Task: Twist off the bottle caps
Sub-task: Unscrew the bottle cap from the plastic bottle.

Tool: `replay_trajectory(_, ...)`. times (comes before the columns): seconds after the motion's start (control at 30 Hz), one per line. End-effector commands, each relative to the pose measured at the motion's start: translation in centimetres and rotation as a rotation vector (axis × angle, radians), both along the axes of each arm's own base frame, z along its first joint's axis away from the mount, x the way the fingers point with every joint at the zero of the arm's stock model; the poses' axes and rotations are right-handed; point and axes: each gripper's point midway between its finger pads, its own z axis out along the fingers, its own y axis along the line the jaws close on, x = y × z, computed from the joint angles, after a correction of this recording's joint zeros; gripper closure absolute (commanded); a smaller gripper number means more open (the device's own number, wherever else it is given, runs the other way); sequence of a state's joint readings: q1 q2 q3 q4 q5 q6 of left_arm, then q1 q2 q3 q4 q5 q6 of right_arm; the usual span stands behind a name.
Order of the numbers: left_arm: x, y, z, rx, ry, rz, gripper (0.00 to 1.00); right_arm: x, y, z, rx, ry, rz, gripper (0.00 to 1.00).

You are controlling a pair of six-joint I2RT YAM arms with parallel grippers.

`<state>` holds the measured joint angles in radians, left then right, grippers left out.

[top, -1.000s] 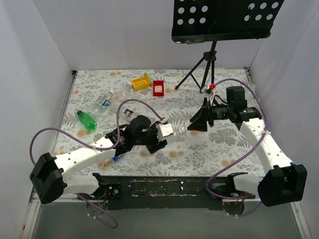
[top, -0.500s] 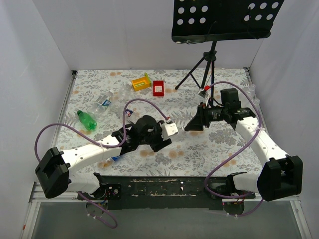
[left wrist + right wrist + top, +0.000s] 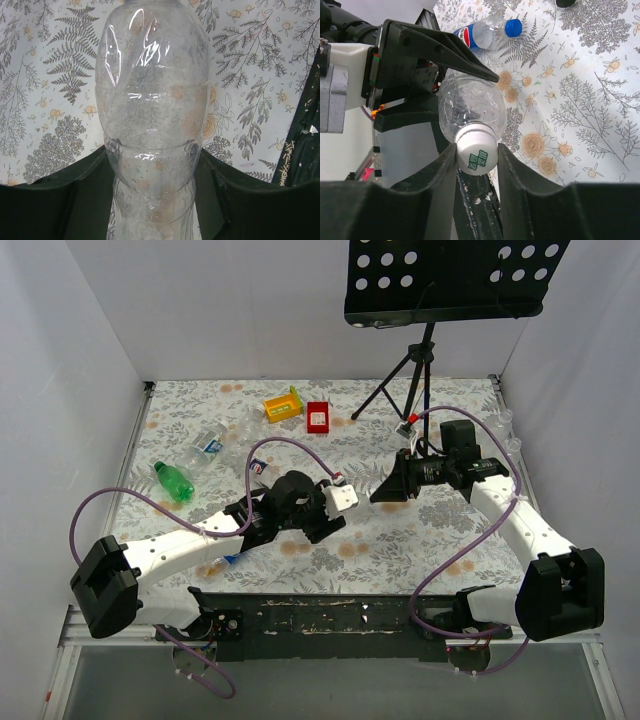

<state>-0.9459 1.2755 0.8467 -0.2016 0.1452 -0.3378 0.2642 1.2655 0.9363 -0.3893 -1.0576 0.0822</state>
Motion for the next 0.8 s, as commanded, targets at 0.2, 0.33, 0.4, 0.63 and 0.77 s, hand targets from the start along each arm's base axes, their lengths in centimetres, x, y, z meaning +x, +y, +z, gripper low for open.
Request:
replay_trajectory(0.2,-0.3,-0.4,1.9,-0.057,-0.033,-0.014,0.87,-1.1,0.5,1.7,0.073,-0.091,0.1,0.84)
replay_trajectory(0.33,-1.9,-0.3,2.1,-0.095,-0.002,-0.076,0.86,-2.1,0.3,2.2,0.098,-0.265,0.21,0.91)
replay_trajectory(0.4,-3.1,-0.4,2.5,-0.137,0.041,-0.133,0.87,-2.5,0.5,2.4,0.086,-0.35,0.265,0.91)
replay_trajectory(0.63,-6.5,0.4,3.6,-0.266,0.298,-0.334,0.85,-4.6,1.1,1.9,-0.005,-0.788,0.586,0.92)
replay_trajectory(0.77,-6.5,0.6,3.5,-0.261,0.321,-0.332,0.85,-3.3,1.5,2.8,-0.04,-0.945,0.553,0.92)
